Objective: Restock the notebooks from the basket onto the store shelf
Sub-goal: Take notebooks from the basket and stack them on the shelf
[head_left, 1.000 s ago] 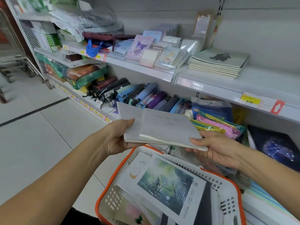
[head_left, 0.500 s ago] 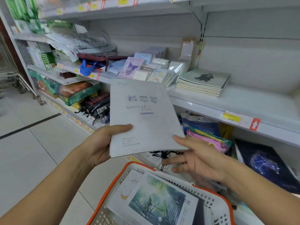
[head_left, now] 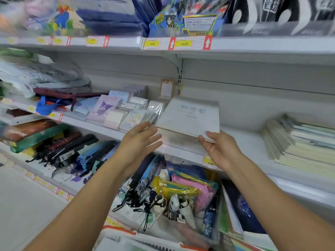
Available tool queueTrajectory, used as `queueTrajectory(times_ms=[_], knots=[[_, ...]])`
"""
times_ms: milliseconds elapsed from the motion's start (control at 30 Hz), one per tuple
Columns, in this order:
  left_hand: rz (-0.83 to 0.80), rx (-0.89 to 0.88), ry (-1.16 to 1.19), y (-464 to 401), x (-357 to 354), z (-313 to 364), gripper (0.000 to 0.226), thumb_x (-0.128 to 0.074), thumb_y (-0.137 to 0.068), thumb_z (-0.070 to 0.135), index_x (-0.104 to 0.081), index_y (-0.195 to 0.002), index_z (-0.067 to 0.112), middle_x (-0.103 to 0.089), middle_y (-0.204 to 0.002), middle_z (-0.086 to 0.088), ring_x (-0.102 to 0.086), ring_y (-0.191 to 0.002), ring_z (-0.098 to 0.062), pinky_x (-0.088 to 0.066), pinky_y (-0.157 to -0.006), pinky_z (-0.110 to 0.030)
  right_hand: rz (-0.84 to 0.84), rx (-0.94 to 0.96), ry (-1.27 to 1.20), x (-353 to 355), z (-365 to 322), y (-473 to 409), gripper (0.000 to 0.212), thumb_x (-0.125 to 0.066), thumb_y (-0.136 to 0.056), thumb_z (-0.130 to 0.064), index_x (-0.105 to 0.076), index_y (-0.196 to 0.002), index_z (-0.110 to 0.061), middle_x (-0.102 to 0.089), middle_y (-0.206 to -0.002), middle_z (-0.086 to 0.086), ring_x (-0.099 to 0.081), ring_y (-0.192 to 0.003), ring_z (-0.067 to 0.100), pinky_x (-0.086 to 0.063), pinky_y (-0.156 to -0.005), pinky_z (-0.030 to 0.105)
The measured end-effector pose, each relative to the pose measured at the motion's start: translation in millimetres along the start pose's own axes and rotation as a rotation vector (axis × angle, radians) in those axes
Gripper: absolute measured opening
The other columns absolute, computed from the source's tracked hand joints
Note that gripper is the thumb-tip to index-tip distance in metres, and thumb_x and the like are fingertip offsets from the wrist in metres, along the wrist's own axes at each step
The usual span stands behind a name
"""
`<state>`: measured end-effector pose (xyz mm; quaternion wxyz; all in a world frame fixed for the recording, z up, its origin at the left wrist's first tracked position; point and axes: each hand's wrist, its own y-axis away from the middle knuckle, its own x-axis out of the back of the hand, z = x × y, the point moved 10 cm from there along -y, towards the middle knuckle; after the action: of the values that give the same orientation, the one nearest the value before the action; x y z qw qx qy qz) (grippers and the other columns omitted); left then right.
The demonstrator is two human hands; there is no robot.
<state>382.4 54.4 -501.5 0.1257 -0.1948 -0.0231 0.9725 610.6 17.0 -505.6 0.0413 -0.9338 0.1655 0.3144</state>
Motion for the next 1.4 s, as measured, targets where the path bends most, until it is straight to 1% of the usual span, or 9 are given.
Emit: queueTrajectory(times_ms=[167, 267, 433, 633, 833, 1100, 1233, 1333, 1400], knots=[[-0.029, 0.020, -0.120, -9, 9, -12, 0.040, -0.061, -0.094, 0.014, -0.052, -0.133, 0.017, -0.062, -0.129, -0.005, -0.065, -0.112, -0.024, -0.054, -0.093, -0.039, 0.123, -0.087, 0.128, -5, -1, -64, 0.013, -0.039, -0.097, 0.016, -0.044, -0.106, 0.008, -0.036, -0.128, 0.021, -0.062, -0.080, 0.037, -0.060, -0.051, 0.030], [0.044, 0.027, -0.051, -10, 30, -17, 0.028, -0.059, -0.096, 0.010, -0.058, -0.123, 0.015, -0.065, -0.124, -0.009, -0.067, -0.108, -0.025, -0.053, -0.093, -0.039, 0.082, -0.101, 0.289, -13, 0, -85, 0.014, -0.052, -0.093, 0.016, -0.050, -0.105, 0.009, -0.048, -0.130, 0.026, -0.064, -0.081, 0.035, -0.061, -0.054, 0.031], [0.059, 0.059, -0.113, -4, 36, -27, 0.020, -0.057, -0.096, 0.011, -0.060, -0.116, 0.016, -0.067, -0.119, -0.008, -0.068, -0.105, -0.023, -0.055, -0.088, -0.035, 0.073, -0.070, 0.927, -14, -7, -95, 0.034, -0.084, -0.075, -0.007, -0.053, -0.087, -0.007, -0.060, -0.087, 0.011, -0.054, -0.062, 0.013, -0.056, -0.057, 0.023], [0.086, 0.071, -0.173, 6, 54, -25, 0.020, -0.058, -0.096, 0.013, -0.061, -0.116, 0.011, -0.067, -0.116, -0.010, -0.070, -0.102, -0.023, -0.055, -0.083, -0.033, 0.140, 0.029, 1.420, -10, -23, -103, 0.052, -0.083, -0.074, -0.047, -0.046, -0.075, -0.010, -0.048, -0.066, 0.007, -0.043, -0.054, 0.017, -0.038, -0.049, 0.029], [0.123, 0.100, -0.232, 11, 65, -27, 0.011, -0.057, -0.097, 0.015, -0.061, -0.108, 0.015, -0.068, -0.110, -0.006, -0.069, -0.101, -0.022, -0.054, -0.078, -0.030, 0.168, 0.073, 1.518, -16, -27, -109, 0.059, -0.082, -0.069, -0.058, -0.052, -0.081, -0.009, -0.053, -0.077, 0.004, -0.050, -0.068, 0.016, -0.045, -0.064, 0.032], [0.116, 0.149, -0.267, 13, 72, -36, 0.015, -0.060, -0.096, 0.019, -0.062, -0.110, 0.014, -0.068, -0.113, -0.006, -0.070, -0.099, -0.023, -0.056, -0.081, -0.033, 0.235, 0.182, 1.528, -19, -28, -112, 0.061, -0.083, -0.064, -0.062, -0.051, -0.074, -0.011, -0.056, -0.077, 0.003, -0.049, -0.063, 0.013, -0.034, -0.048, 0.029], [0.147, 0.178, -0.475, 18, 84, -37, 0.017, -0.060, -0.096, 0.024, -0.063, -0.107, 0.012, -0.069, -0.110, -0.007, -0.070, -0.092, -0.022, -0.057, -0.080, -0.034, 0.372, 0.517, 1.620, -38, -44, -63, 0.063, -0.075, -0.077, -0.058, -0.055, -0.109, -0.008, -0.065, -0.101, 0.009, -0.062, -0.084, 0.028, -0.041, -0.062, 0.030], [0.081, 0.254, -0.862, 26, 102, -57, 0.022, -0.059, -0.095, 0.031, -0.062, -0.100, 0.010, -0.070, -0.103, -0.008, -0.069, -0.090, -0.023, -0.054, -0.079, -0.035, 0.060, 0.976, 1.570, -81, 15, 16, 0.038, -0.062, -0.090, -0.049, -0.054, -0.106, -0.015, -0.057, -0.070, -0.002, -0.053, -0.066, 0.023, -0.035, -0.057, 0.033], [-0.035, 0.393, -1.087, 38, 119, -84, 0.032, -0.057, -0.095, 0.039, -0.062, -0.106, 0.010, -0.069, -0.102, -0.006, -0.069, -0.090, -0.023, -0.055, -0.077, -0.034, -0.328, 0.787, 1.654, -80, 118, 41, 0.032, -0.061, -0.089, -0.049, -0.059, -0.086, -0.018, -0.054, -0.060, -0.005, -0.052, -0.060, 0.019, -0.031, -0.053, 0.032]])
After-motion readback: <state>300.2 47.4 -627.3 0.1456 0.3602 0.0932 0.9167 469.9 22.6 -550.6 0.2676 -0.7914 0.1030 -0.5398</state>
